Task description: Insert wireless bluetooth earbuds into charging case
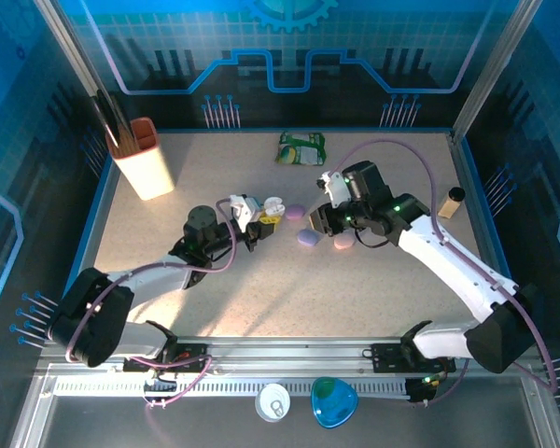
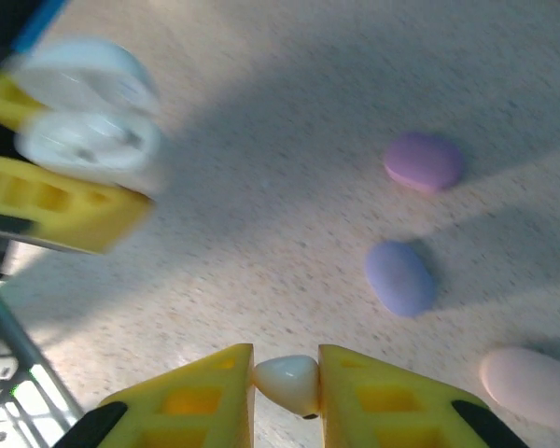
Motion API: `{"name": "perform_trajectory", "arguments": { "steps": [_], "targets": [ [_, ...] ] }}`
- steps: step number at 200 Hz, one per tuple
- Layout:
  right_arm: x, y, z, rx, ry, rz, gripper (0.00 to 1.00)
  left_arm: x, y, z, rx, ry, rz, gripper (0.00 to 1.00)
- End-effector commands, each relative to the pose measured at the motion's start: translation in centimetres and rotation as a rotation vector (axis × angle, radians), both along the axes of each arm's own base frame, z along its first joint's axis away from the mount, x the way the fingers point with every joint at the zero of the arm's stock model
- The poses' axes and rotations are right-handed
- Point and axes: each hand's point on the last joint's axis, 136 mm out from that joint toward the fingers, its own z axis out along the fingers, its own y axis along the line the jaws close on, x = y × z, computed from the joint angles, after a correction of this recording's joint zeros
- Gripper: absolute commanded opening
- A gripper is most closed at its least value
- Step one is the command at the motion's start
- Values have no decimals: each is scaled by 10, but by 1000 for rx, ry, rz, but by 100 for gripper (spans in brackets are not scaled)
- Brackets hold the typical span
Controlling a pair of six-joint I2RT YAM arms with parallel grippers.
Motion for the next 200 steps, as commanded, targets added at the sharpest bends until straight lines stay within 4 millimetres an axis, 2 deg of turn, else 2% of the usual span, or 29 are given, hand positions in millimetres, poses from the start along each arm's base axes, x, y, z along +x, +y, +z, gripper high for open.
{"name": "perform_trajectory", "arguments": {
  "steps": [1,67,107,200],
  "targets": [
    [-7,24,26,136,-31,86,24,-10,-18,8,14,-50,-113,2],
    [-7,63,46,197,-76,182,24,-12,-26,-3,40,-53,-145,4],
    [-2,76,45,199,-64,206,24,-13,-27,-5,43,-49,-151,4],
    [3,83,33,171,-41,224,24,-15,-26,-3,32,-39,-147,3]
  ]
}}
